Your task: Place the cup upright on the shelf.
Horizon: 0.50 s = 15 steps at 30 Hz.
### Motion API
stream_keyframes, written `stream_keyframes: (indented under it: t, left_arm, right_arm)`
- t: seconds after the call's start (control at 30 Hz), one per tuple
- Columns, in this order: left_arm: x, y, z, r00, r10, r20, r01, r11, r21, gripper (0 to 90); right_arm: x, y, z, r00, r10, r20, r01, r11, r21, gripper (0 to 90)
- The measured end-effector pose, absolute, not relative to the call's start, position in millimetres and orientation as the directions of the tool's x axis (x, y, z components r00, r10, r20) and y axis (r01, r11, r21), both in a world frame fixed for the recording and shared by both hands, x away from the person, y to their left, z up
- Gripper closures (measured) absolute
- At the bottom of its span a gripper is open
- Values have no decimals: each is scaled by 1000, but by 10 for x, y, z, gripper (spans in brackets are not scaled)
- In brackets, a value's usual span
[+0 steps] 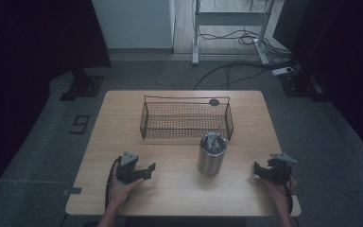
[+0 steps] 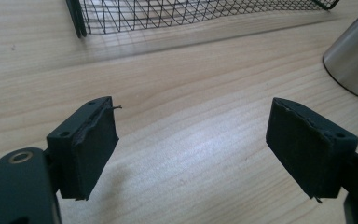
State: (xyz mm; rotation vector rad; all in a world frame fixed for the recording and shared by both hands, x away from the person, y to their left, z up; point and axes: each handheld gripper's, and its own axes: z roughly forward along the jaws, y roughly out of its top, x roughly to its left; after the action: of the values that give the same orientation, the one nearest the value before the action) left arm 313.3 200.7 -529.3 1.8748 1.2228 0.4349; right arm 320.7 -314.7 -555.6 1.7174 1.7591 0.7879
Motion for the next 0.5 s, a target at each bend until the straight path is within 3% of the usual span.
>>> stream_keyframes:
  t: [0.5]
  left_arm:
    - [3073, 2129, -5216, 445, 877, -183, 570, -120, 813, 164]
  right_arm:
    - [3221, -3142, -5555, -30, 999, 13, 675, 11, 738, 138]
